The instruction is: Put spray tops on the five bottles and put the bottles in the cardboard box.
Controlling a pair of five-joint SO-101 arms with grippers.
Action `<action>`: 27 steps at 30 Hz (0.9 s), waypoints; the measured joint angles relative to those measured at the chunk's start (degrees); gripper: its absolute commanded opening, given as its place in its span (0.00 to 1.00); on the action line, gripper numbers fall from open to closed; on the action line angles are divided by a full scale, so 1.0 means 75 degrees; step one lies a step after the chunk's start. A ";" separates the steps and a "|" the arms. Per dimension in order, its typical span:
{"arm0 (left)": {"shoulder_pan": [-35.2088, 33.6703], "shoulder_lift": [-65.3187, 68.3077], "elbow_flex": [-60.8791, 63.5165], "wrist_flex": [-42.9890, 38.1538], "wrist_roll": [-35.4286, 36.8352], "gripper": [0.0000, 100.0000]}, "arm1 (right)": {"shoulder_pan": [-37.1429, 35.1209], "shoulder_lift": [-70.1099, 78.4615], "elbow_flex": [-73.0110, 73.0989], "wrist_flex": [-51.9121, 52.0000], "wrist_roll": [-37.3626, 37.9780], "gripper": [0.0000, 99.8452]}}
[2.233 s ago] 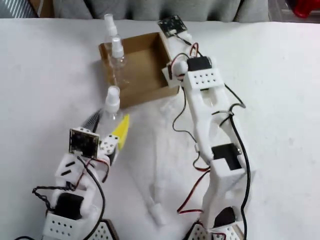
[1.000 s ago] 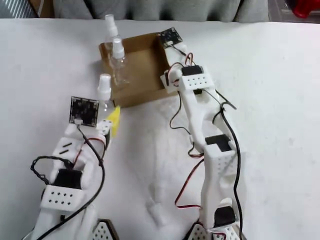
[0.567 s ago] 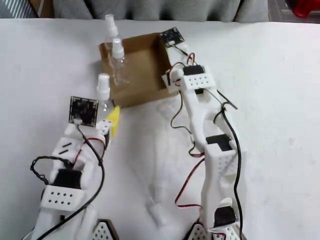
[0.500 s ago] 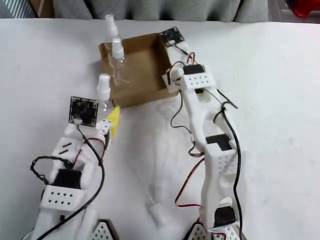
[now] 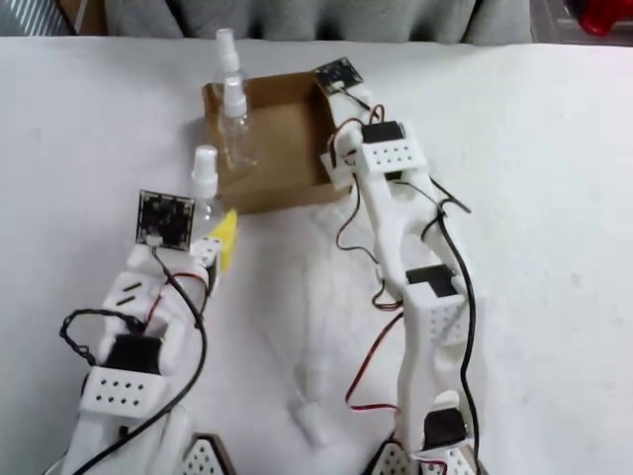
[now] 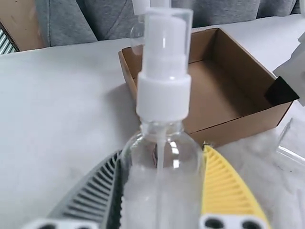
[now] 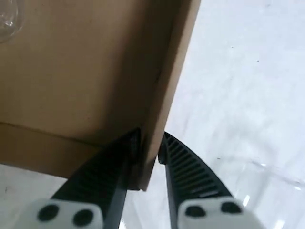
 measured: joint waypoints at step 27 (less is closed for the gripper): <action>-0.0129 0.0000 0.0000 0.0000 0.0000 0.02 | -0.0188 -0.0023 -0.0164 0.1500 0.0891 0.02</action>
